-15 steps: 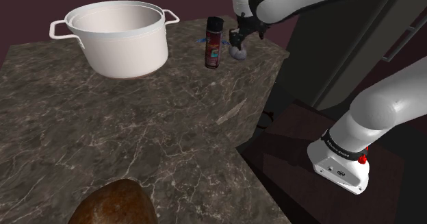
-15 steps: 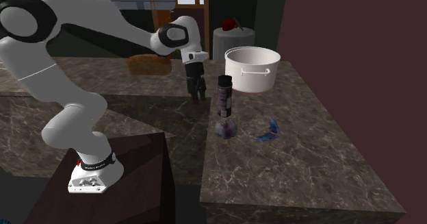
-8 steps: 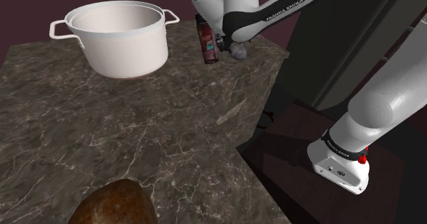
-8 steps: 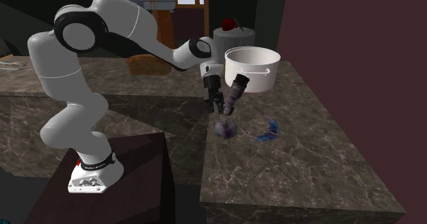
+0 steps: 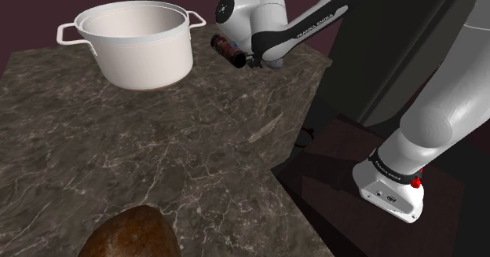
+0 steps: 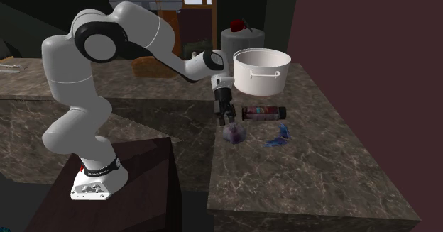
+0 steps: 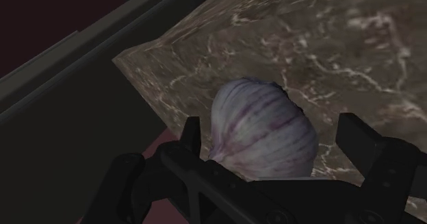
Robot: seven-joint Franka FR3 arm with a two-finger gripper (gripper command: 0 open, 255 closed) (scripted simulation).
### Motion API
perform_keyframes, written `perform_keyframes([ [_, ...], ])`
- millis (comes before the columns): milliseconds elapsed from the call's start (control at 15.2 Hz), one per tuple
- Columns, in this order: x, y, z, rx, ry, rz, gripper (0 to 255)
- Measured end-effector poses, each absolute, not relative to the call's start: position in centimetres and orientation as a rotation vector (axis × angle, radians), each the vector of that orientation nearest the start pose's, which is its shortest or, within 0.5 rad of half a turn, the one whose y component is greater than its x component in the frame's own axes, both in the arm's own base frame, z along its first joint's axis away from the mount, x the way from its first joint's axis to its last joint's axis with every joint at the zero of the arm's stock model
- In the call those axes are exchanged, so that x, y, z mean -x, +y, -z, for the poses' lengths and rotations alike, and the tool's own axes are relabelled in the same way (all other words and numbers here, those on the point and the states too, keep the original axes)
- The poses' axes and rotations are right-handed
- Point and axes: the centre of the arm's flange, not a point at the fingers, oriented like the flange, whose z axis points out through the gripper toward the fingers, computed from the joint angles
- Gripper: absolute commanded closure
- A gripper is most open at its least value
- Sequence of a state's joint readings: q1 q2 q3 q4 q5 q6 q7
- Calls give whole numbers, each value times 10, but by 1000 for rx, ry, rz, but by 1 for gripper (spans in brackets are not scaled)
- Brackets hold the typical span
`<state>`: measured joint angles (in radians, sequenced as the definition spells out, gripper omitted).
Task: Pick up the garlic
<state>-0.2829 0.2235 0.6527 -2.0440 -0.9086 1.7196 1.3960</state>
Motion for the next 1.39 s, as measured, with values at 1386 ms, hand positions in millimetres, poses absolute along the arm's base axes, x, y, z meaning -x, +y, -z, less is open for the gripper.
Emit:
perform_keyframes([
  [1386, -532, 118, -386, -2218, -722, -331, 255],
])
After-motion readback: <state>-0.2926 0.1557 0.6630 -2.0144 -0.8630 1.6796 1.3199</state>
